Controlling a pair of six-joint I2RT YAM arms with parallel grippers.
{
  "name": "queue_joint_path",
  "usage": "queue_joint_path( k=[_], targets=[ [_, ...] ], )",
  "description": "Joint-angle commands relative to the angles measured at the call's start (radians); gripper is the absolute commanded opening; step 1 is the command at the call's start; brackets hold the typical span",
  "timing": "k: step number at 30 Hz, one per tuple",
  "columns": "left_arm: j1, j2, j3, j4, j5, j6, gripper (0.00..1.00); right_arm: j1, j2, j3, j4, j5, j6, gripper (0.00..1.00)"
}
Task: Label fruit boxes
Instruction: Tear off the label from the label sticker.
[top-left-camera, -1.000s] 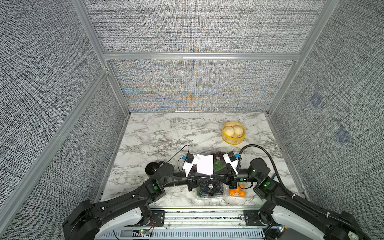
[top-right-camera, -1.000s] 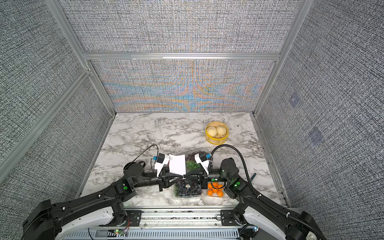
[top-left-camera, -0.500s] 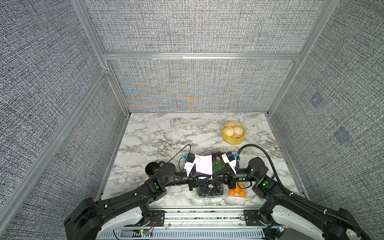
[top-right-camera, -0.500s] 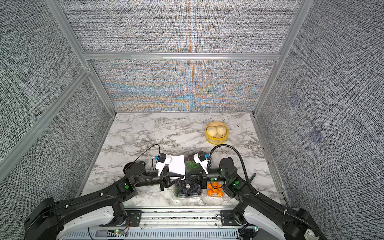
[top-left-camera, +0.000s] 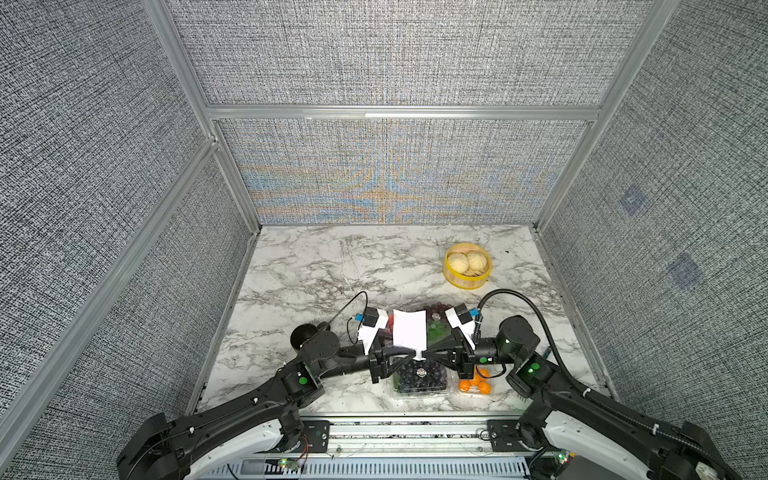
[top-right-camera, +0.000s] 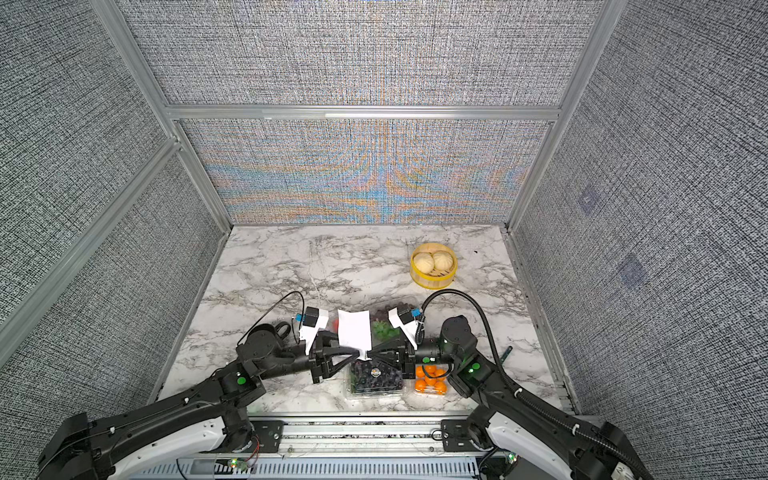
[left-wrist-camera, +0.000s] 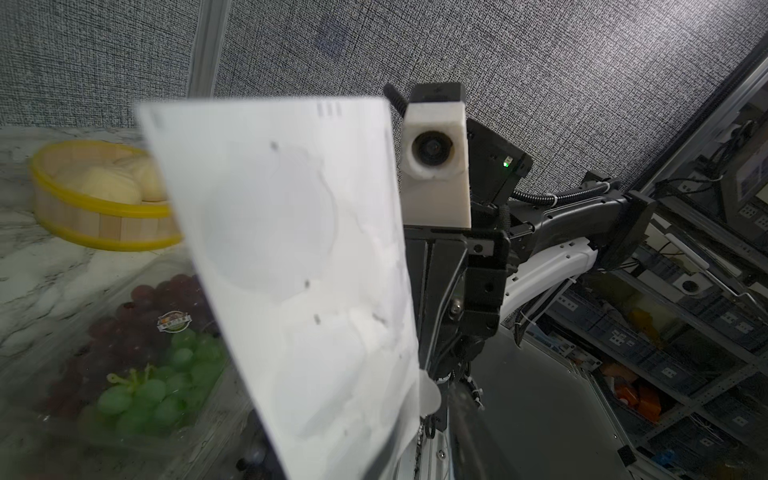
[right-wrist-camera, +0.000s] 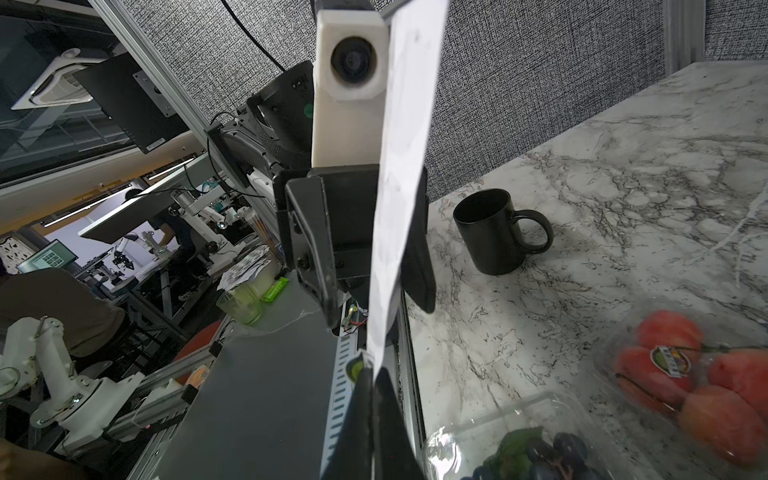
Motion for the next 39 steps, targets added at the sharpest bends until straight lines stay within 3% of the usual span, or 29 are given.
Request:
queue_joint_path(
  k=[1,3,9,14,19,21,25,27,33,39],
  targets=[
    [0.000,-0.019,0.001,-0.044,-0.044,0.027,0.43,0.001,0.009,0.012,0.017,-0.017,-0.003,0.00],
    [-0.001,-0.019,-0.001,-0.034,-0.046,0.026,0.40,0.001,0.019,0.011,0.030,-0.026,0.002,0.00],
    [0.000,-0.012,-0.006,-0.001,-0.028,0.023,0.12,0.001,0.033,0.019,0.031,-0.034,0.005,0.00],
    [0.000,-0.020,-0.006,-0.008,-0.023,0.021,0.01,0.001,0.038,0.024,0.020,-0.026,-0.002,0.00],
    [0.000,-0.023,-0.004,-0.014,-0.023,0.020,0.00,0.001,0.036,0.031,-0.007,0.014,0.001,0.00],
    [0.001,-0.031,-0.004,-0.023,-0.043,0.019,0.00,0.001,0.011,0.047,-0.095,0.093,-0.010,0.15],
    [0.001,-0.053,0.020,-0.144,-0.224,0.019,0.00,0.046,-0.084,0.079,-0.359,0.426,-0.046,0.43],
    [0.000,-0.046,0.037,-0.194,-0.278,0.033,0.00,0.093,-0.115,0.095,-0.437,0.571,-0.075,0.50],
    [0.000,0.007,0.042,-0.184,-0.347,0.026,0.00,0.271,-0.084,0.186,-0.542,0.884,-0.143,0.50],
    [0.000,0.011,0.046,-0.178,-0.343,0.031,0.00,0.339,0.038,0.263,-0.546,0.956,-0.183,0.42]
  ],
)
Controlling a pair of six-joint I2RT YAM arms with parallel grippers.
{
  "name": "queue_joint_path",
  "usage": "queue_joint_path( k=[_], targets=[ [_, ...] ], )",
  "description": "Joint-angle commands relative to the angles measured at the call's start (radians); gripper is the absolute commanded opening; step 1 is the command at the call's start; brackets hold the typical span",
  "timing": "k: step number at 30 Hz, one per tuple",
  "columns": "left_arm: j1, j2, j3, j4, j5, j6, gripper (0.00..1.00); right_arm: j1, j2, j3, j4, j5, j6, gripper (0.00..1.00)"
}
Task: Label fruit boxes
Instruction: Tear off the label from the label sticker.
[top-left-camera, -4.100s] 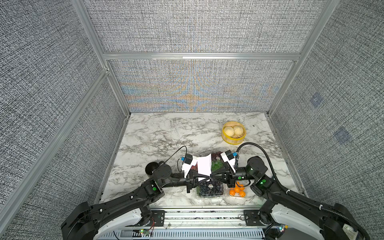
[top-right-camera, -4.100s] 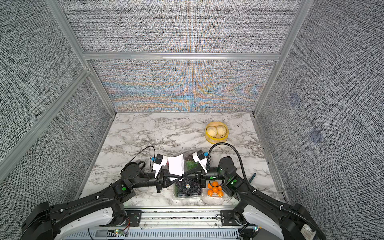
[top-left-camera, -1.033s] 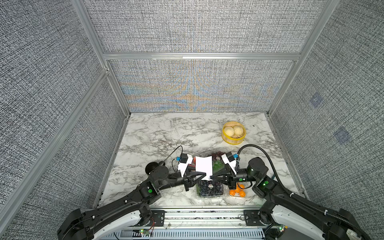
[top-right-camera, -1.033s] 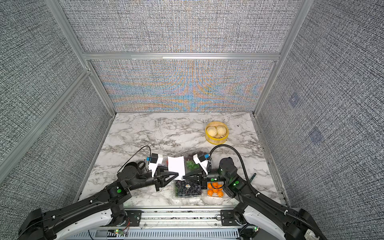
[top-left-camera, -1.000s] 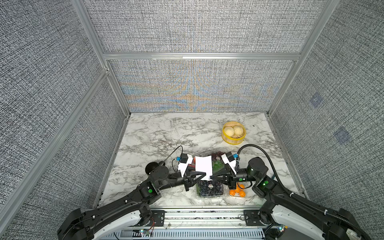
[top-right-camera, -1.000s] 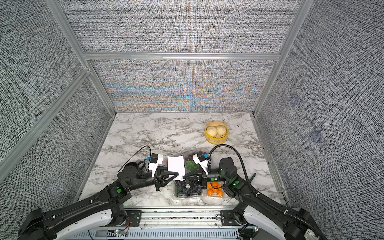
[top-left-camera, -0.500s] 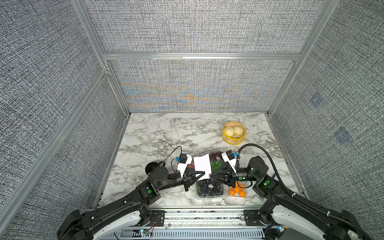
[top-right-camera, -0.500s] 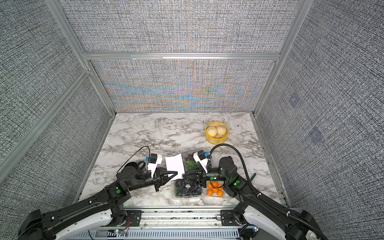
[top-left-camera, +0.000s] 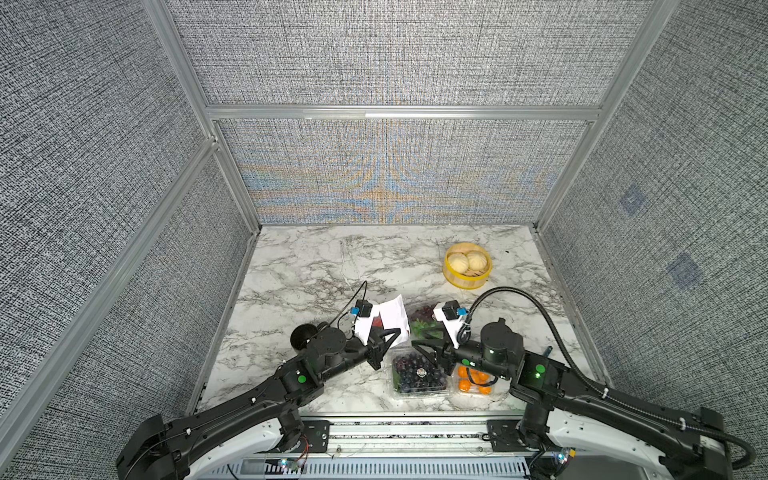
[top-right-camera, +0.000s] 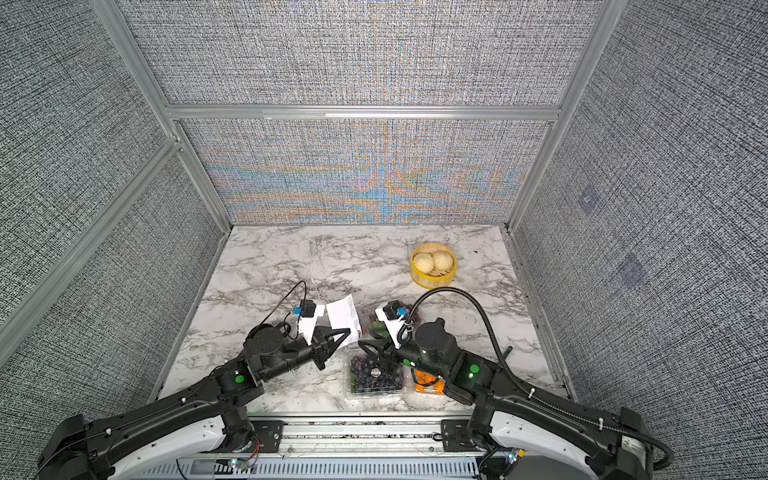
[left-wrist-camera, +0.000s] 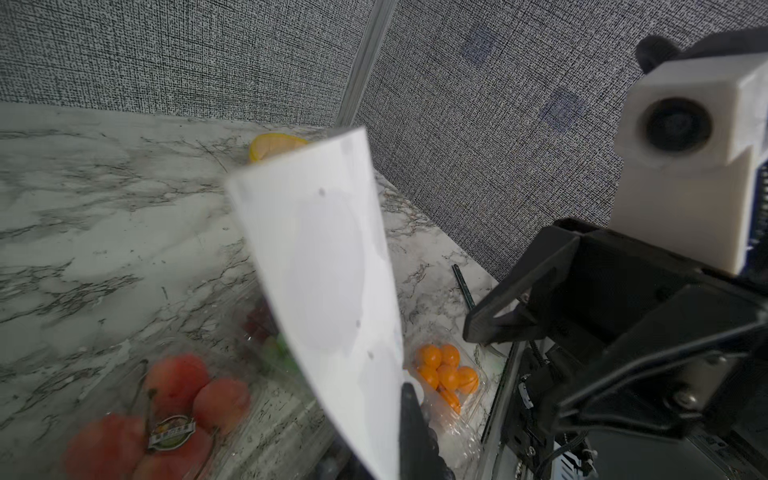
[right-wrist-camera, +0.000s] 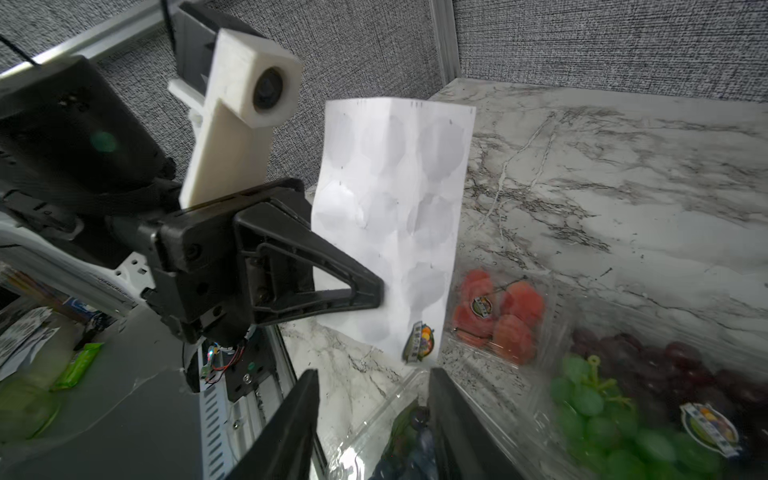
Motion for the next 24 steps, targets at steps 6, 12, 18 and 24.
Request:
queue_joint_path(
  k=[6,12,18,24],
  targets=[
    [0.000,-0.002,0.002,0.018,-0.001,0.007,0.00,0.016,0.098,0.031,0.026,0.056,-0.038,0.29],
    [-0.001,-0.006,-0.002,0.015,-0.002,0.008,0.00,0.016,0.118,0.022,0.060,0.054,-0.037,0.26],
    [0.000,0.003,-0.001,0.026,0.029,0.000,0.00,0.016,0.168,0.043,0.066,0.055,-0.041,0.23],
    [0.000,-0.011,-0.013,0.023,0.020,0.000,0.00,0.016,0.170,0.038,0.051,0.094,-0.042,0.01]
  ],
)
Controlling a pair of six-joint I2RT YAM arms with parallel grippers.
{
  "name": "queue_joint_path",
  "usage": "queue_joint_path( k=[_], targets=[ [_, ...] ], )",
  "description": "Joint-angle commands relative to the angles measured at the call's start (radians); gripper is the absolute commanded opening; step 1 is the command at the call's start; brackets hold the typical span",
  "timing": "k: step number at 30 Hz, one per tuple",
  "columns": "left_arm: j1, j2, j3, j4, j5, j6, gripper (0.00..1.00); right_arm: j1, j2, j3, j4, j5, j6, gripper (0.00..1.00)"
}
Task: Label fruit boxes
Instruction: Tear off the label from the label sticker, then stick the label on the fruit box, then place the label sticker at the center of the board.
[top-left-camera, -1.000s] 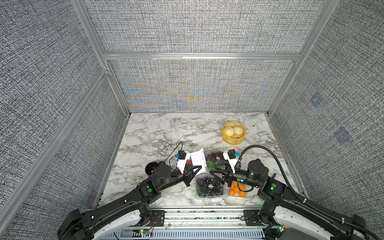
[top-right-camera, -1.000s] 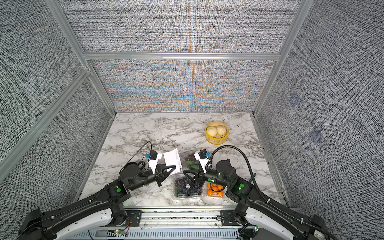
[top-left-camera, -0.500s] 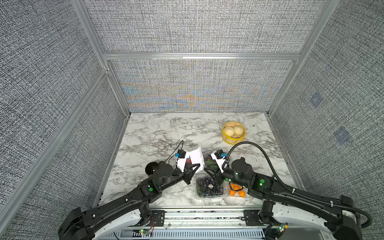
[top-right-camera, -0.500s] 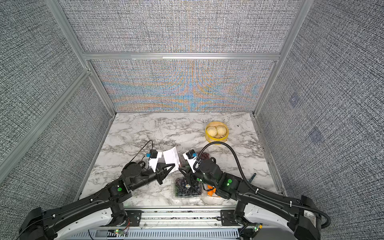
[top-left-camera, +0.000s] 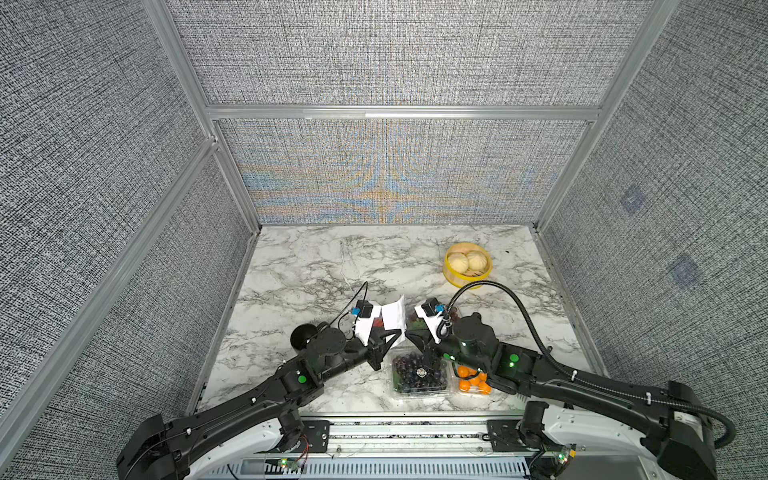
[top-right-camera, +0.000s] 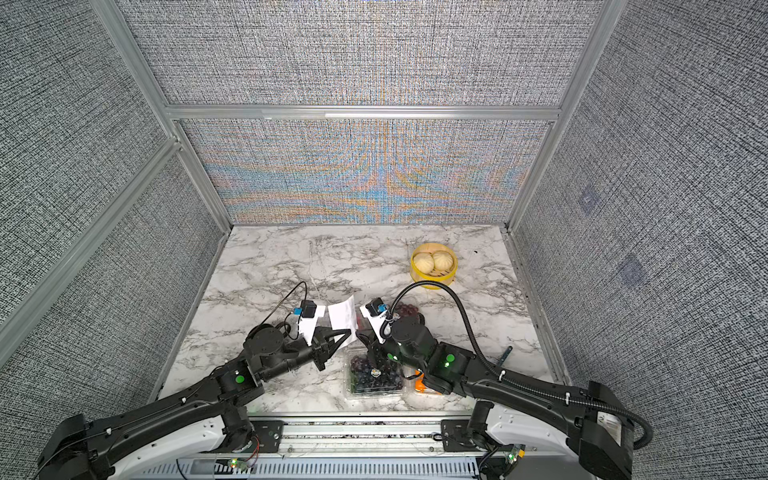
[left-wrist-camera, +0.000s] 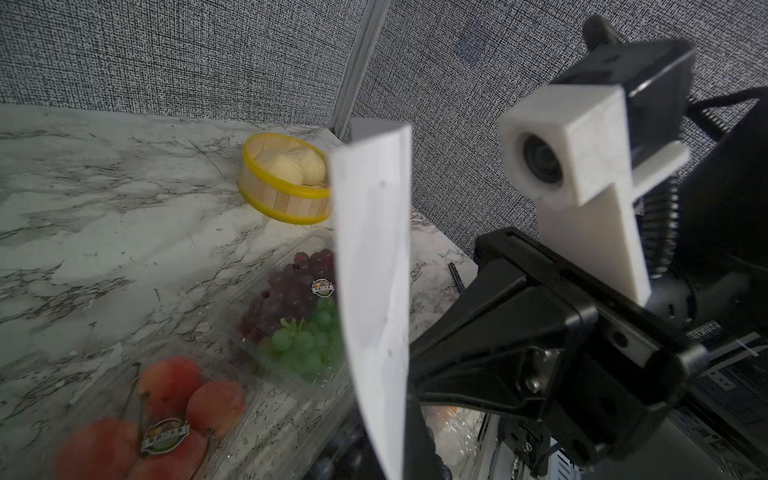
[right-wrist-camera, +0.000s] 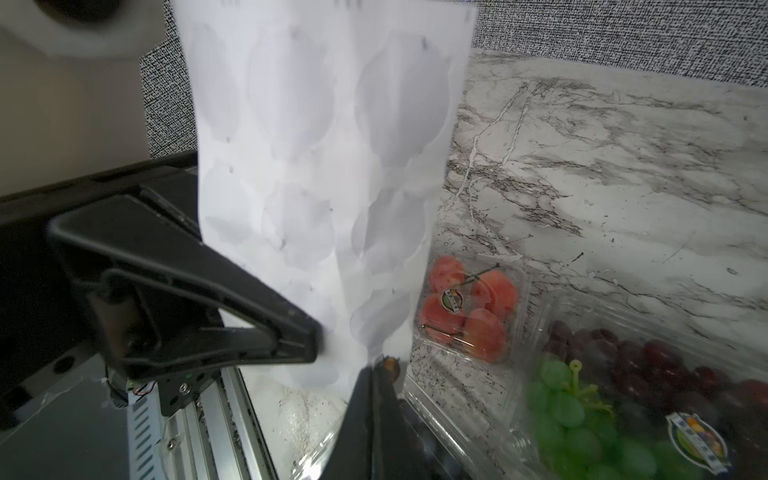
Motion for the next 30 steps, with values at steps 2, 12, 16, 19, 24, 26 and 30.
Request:
queue_joint_path(
  k=[2,12,16,19,24,26,30],
  targets=[
    [0.000,-0.016,-0.011,0.015,-0.004,0.000,0.00,0.001,-0.019,-0.016,0.013,0.043,-0.007,0.00],
    [0.000,-0.089,-0.026,-0.090,-0.098,-0.029,0.00,0.001,-0.112,-0.058,-0.077,0.118,-0.001,0.00],
    [0.000,-0.087,-0.032,-0.175,-0.091,-0.078,0.00,0.001,-0.154,-0.061,-0.140,0.158,0.010,0.00],
    [-0.001,-0.098,-0.071,-0.181,-0.095,-0.104,0.00,0.001,-0.170,-0.060,-0.165,0.156,0.013,0.00],
    [0.001,-0.094,-0.078,-0.334,-0.106,-0.172,0.00,0.001,-0.181,-0.013,-0.308,0.179,0.046,0.00],
    [0.000,-0.060,-0.079,-0.387,-0.088,-0.198,0.01,0.001,-0.182,0.020,-0.404,0.208,0.075,0.00],
    [0.000,0.040,-0.104,-0.410,-0.052,-0.251,0.00,0.001,-0.171,0.094,-0.594,0.253,0.139,0.00]
  ],
)
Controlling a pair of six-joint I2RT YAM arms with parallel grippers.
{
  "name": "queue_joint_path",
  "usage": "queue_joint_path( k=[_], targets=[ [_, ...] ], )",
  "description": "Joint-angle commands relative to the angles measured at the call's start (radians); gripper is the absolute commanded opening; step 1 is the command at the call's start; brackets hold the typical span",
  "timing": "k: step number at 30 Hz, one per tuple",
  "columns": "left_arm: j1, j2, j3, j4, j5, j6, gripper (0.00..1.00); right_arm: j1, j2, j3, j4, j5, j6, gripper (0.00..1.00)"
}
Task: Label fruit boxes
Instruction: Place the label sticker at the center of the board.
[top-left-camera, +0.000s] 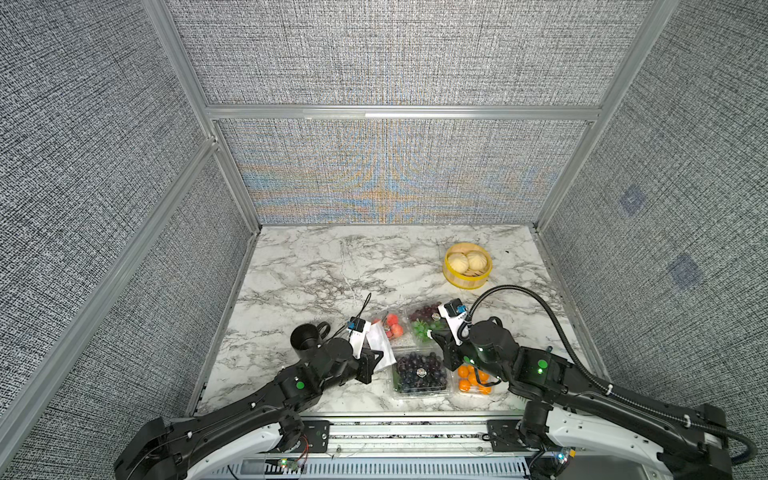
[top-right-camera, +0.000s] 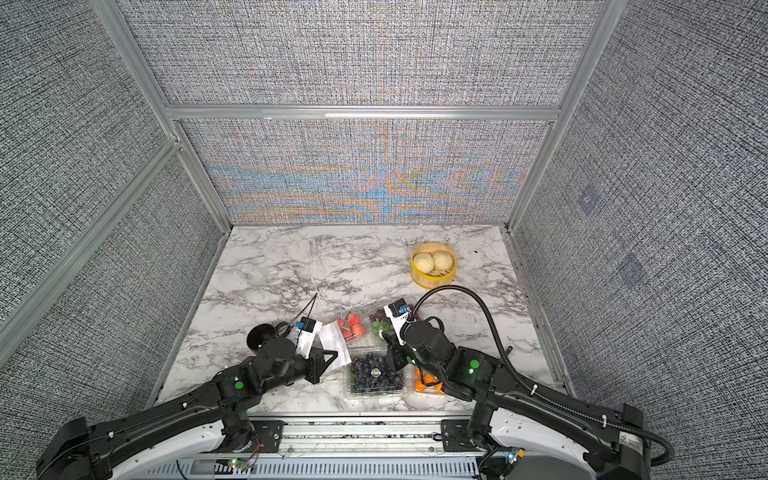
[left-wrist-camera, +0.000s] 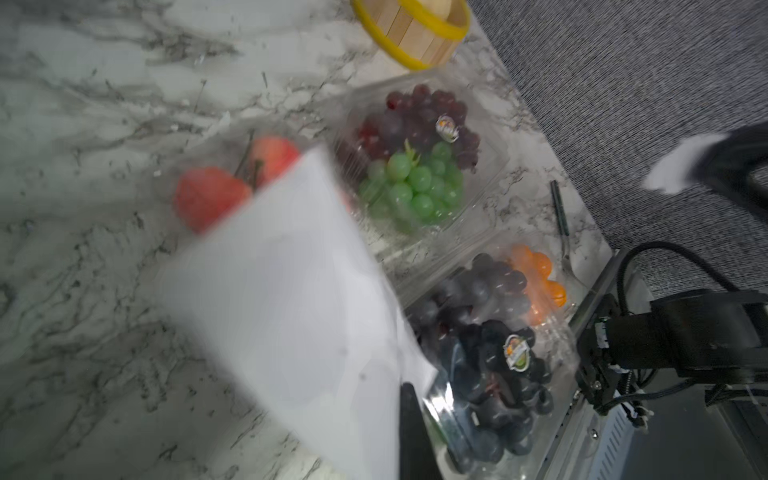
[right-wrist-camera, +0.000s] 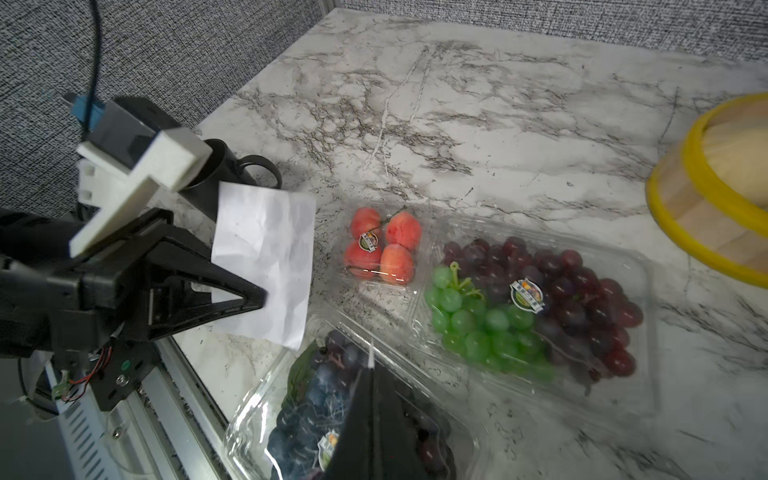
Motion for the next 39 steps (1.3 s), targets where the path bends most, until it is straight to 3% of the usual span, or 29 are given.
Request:
queue_joint_path(
  k=[1,8,13,19,23,25,29,35,39],
  targets=[
    [0.001,0.049,-0.001,-0.094,0.011,-0.065,0.00,0.002,0.006,0.036,-0.202,0.055,0.076,0.00],
    [0.000,0.060,0.003,-0.231,-0.190,-0.071,0.00,0.005,0.070,0.138,-0.459,0.124,0.151,0.00],
    [0.001,0.080,0.018,-0.242,-0.220,-0.072,0.02,0.005,0.138,0.194,-0.715,0.204,0.225,0.00],
    [0.002,0.078,0.007,-0.240,-0.250,-0.072,0.07,0.009,0.164,0.183,-0.790,0.191,0.256,0.00],
    [0.002,0.092,0.023,-0.283,-0.302,-0.086,0.19,0.019,0.261,0.216,-0.891,0.259,0.349,0.00],
    [0.002,0.097,0.019,-0.282,-0.319,-0.089,0.31,0.020,0.329,0.229,-0.930,0.269,0.396,0.00],
    [0.002,0.090,0.023,-0.297,-0.344,-0.098,0.39,0.035,0.426,0.233,-0.951,0.264,0.427,0.00],
    [0.001,0.015,0.019,-0.362,-0.395,-0.110,0.74,0.057,0.454,0.202,-0.912,0.228,0.441,0.00],
    [0.001,-0.017,0.003,-0.351,-0.382,-0.101,0.77,0.057,0.481,0.179,-0.848,0.203,0.417,0.00]
  ],
)
